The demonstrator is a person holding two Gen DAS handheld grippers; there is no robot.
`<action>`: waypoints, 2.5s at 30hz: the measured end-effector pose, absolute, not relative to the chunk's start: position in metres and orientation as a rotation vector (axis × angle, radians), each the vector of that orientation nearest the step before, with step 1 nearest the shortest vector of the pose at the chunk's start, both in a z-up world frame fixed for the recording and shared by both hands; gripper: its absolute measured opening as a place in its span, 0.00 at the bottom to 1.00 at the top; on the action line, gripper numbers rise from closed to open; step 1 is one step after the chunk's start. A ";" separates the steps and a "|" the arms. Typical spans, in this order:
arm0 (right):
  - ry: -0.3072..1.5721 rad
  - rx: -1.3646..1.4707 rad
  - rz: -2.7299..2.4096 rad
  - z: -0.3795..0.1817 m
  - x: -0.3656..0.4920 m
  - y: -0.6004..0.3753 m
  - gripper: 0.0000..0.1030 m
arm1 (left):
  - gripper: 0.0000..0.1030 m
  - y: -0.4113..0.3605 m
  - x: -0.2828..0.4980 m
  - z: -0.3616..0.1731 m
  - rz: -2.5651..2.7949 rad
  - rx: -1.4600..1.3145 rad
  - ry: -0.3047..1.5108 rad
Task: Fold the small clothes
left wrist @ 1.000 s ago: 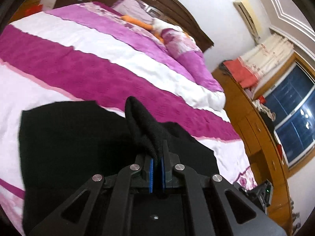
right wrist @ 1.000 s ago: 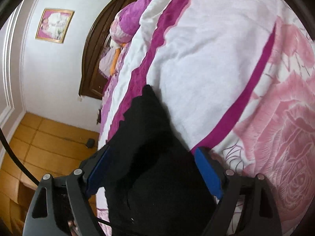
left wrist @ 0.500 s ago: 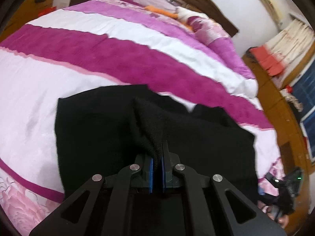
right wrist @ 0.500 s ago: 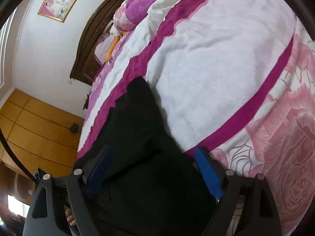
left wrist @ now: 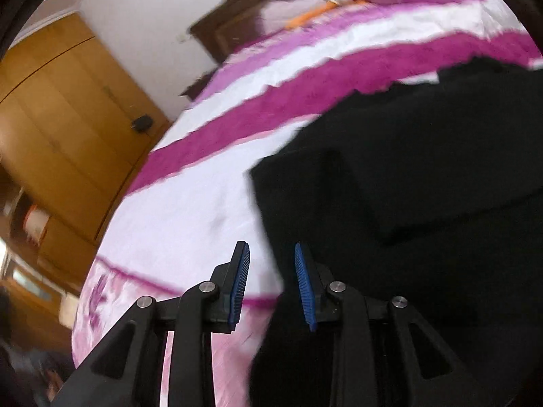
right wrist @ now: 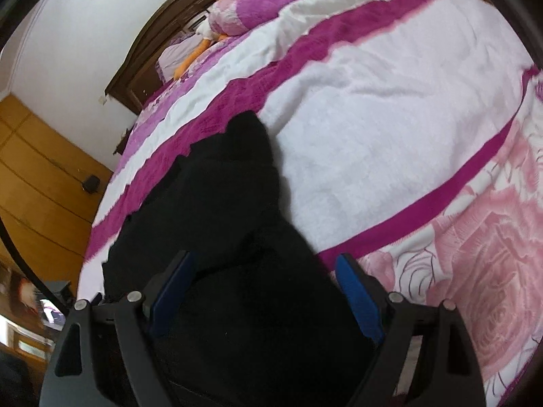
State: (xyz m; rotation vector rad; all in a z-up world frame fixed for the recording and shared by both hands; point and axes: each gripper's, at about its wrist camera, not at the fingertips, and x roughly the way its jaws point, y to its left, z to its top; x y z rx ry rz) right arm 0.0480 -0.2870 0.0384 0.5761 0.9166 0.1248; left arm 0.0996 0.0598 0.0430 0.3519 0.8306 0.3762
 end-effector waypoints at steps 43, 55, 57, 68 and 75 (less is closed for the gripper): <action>0.846 0.087 0.024 0.012 -0.184 -0.239 0.85 | 0.55 0.150 -0.172 -0.003 -0.293 -0.793 0.695; 0.826 0.357 0.013 0.018 -0.222 -0.264 0.85 | 0.00 0.121 -0.165 -0.017 -0.387 -0.710 0.854; 0.818 0.401 0.026 0.014 -0.222 -0.270 0.85 | 0.00 0.126 -0.161 -0.020 -0.422 -0.750 0.859; 0.822 0.361 0.183 0.001 -0.202 -0.236 0.21 | 0.00 0.120 -0.155 -0.015 -0.447 -0.724 0.858; 0.855 0.497 0.289 0.030 -0.216 -0.253 0.08 | 0.00 0.148 -0.201 0.023 -0.439 -0.823 0.710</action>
